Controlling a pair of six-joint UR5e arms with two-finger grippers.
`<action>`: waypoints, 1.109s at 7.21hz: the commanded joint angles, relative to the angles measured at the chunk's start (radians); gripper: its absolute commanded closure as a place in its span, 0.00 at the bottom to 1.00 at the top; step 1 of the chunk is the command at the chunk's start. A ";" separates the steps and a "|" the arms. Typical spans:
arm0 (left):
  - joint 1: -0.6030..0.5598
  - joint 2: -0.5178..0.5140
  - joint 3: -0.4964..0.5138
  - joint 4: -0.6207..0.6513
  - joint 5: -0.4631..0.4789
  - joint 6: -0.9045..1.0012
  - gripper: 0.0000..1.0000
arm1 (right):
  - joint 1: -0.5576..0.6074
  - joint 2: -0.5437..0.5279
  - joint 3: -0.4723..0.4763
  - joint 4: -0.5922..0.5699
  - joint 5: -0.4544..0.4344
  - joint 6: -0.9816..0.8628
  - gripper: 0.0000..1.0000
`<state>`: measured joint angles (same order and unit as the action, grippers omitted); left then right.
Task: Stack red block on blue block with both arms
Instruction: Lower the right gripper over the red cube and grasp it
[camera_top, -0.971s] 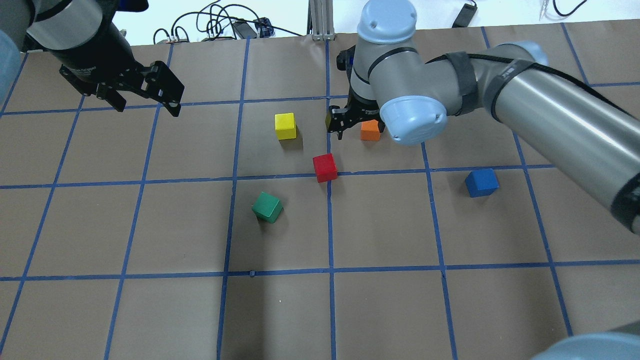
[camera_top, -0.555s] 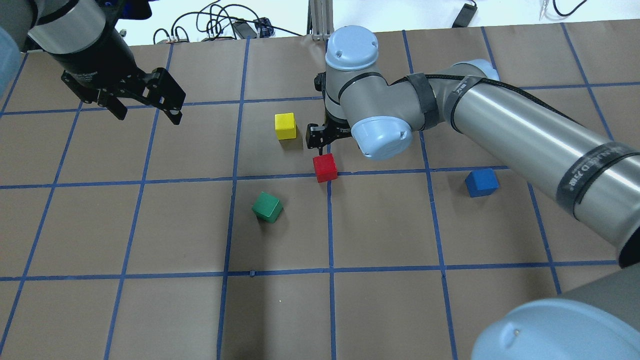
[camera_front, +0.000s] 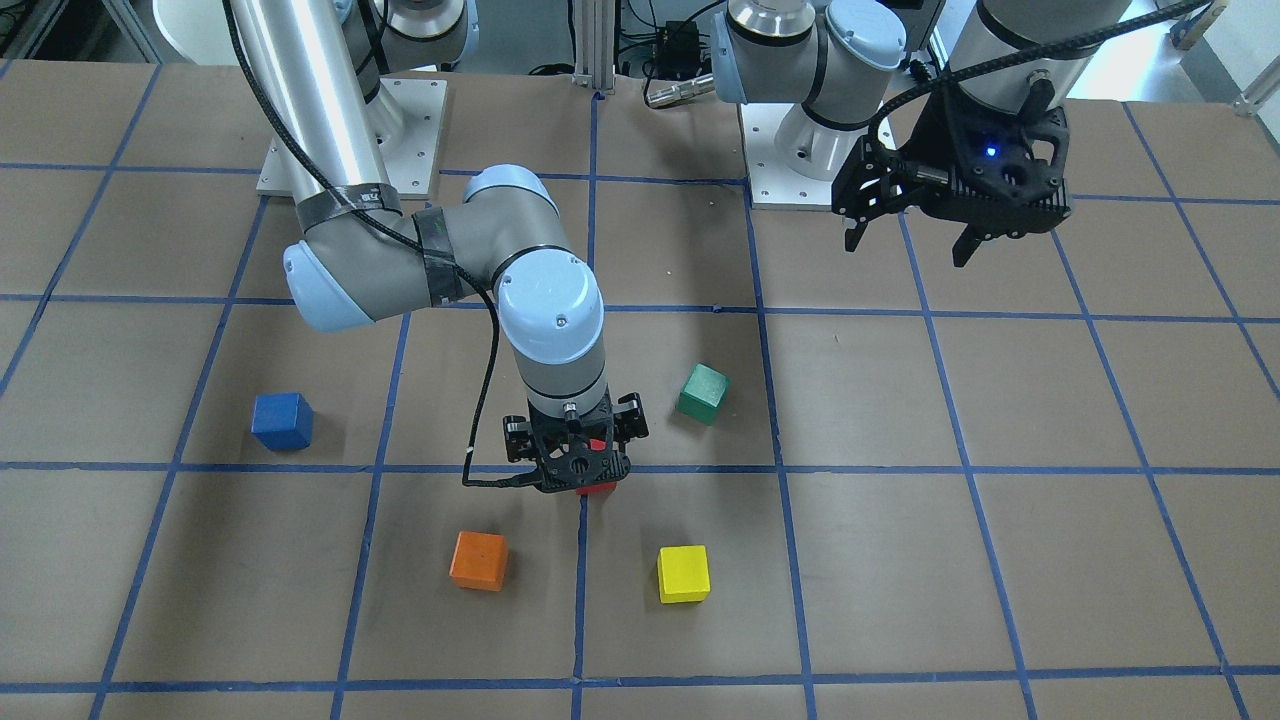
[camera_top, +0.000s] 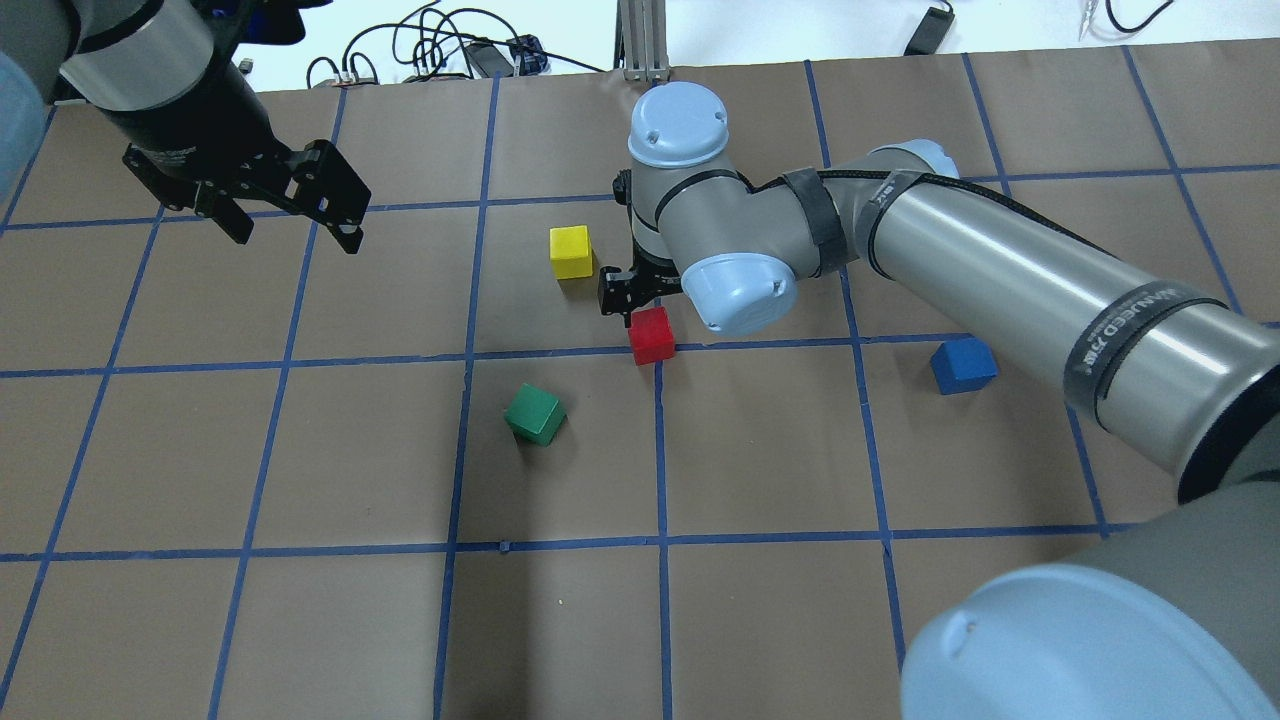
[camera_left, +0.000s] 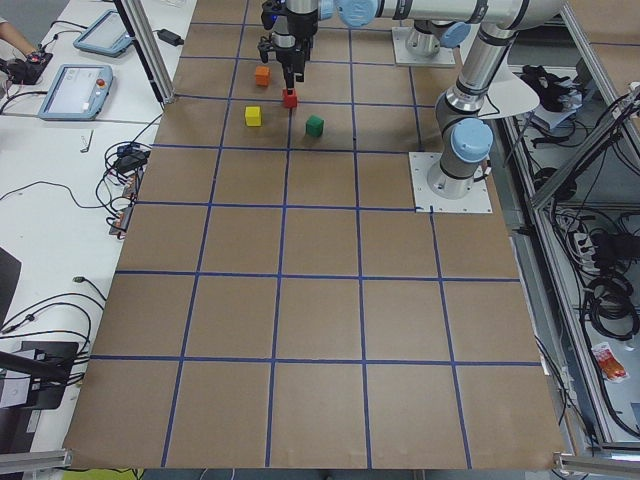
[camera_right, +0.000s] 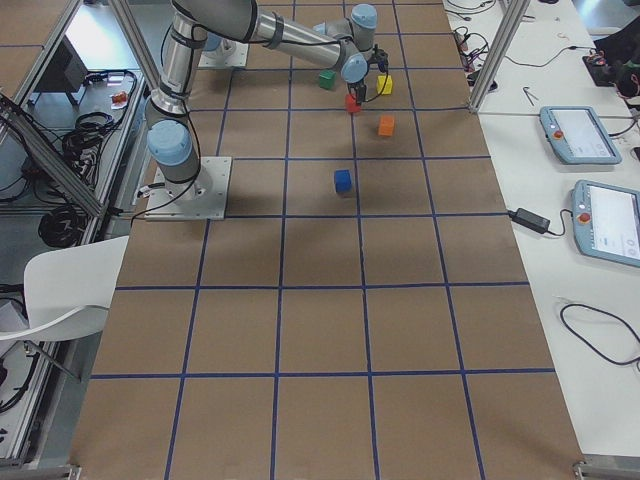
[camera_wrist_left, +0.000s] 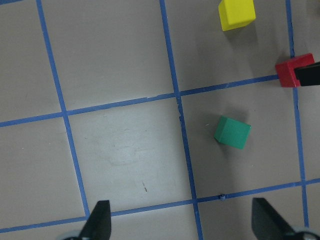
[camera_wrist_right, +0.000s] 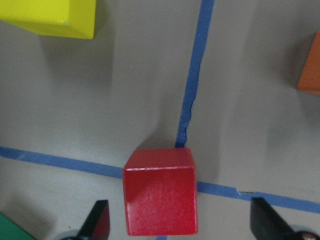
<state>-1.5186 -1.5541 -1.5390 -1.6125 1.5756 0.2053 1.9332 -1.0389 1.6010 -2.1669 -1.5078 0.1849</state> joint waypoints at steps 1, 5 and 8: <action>-0.002 0.002 -0.001 0.000 0.000 -0.001 0.00 | 0.009 0.020 -0.001 -0.011 0.029 -0.008 0.00; 0.000 0.000 -0.001 0.002 -0.008 -0.003 0.00 | 0.009 0.042 0.000 -0.013 0.020 -0.018 0.23; 0.000 -0.001 -0.001 0.002 -0.013 -0.003 0.00 | 0.009 0.028 -0.003 0.005 0.029 -0.001 1.00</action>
<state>-1.5191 -1.5549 -1.5401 -1.6107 1.5644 0.2025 1.9420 -1.0025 1.6001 -2.1693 -1.4829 0.1765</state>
